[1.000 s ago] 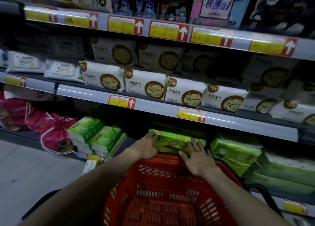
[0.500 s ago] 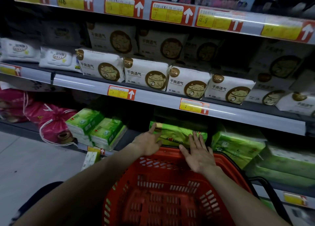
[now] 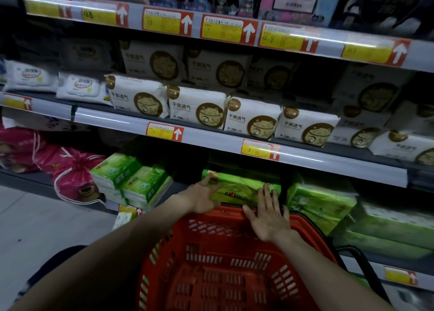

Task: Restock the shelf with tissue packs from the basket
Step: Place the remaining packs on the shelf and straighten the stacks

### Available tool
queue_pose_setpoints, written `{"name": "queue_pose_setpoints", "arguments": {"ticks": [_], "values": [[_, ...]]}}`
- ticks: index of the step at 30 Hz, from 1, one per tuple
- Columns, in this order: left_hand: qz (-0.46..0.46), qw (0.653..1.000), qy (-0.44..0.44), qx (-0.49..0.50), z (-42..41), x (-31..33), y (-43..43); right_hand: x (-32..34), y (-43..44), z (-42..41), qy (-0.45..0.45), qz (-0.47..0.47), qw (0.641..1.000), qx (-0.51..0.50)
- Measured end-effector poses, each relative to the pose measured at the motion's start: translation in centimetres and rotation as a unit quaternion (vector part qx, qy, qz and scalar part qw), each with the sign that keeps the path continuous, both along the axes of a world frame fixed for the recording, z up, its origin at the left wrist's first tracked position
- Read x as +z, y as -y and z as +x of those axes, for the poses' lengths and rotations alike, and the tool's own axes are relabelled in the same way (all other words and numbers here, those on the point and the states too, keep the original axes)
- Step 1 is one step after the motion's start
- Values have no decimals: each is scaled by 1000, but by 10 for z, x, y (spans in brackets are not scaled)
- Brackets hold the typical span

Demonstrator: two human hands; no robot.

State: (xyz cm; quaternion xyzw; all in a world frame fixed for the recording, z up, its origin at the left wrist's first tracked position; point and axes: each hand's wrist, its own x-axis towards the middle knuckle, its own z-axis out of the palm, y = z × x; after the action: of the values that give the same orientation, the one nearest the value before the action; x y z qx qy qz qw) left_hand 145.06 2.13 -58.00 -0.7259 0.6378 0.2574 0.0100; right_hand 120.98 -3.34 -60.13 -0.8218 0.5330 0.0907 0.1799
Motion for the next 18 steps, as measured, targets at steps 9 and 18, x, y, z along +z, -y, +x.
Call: {"name": "queue_pose_setpoints", "arguments": {"ticks": [9, 18], "values": [[65, 990, 50, -117, -56, 72, -100, 46, -96, -44, 91, 72, 987, 115], [34, 992, -115, -45, -84, -7, -167, -3, -138, -65, 64, 119, 978, 158]]}}
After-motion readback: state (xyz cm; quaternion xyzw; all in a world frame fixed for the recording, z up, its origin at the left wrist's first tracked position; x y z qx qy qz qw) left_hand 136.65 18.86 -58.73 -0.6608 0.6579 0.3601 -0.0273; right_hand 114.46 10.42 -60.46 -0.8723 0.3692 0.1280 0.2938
